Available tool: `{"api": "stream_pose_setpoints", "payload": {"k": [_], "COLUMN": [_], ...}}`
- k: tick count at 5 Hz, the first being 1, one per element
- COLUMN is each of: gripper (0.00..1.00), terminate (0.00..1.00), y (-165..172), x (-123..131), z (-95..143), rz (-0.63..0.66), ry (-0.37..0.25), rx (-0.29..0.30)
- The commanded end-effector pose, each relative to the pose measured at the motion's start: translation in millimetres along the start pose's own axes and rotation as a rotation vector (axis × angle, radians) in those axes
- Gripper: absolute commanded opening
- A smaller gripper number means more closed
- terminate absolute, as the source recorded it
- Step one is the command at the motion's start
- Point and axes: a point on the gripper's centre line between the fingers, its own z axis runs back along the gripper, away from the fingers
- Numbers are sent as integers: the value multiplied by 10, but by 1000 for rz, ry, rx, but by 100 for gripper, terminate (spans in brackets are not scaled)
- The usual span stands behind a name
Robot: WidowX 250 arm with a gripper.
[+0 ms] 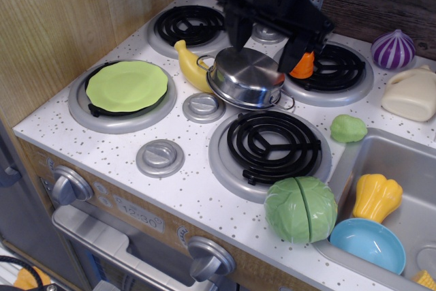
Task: Put carrot on plate
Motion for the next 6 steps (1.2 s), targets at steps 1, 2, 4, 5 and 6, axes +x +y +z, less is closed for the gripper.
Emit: {"api": "stream_pose_setpoints", "payload": {"k": [1, 2, 4, 5, 6], "gripper": [100, 100, 100, 100, 100], "terminate": [0, 0, 0, 0, 0], "y": [71, 83, 5, -27, -46], "x": [484, 661, 842, 918, 993], "z": [-52, -129, -416, -548, -656], "rz": [-77, -115, -145, -146, -158], "ry": [-95, -128, -215, -261, -285], "rx": [-16, -21, -53, -56, -66]}}
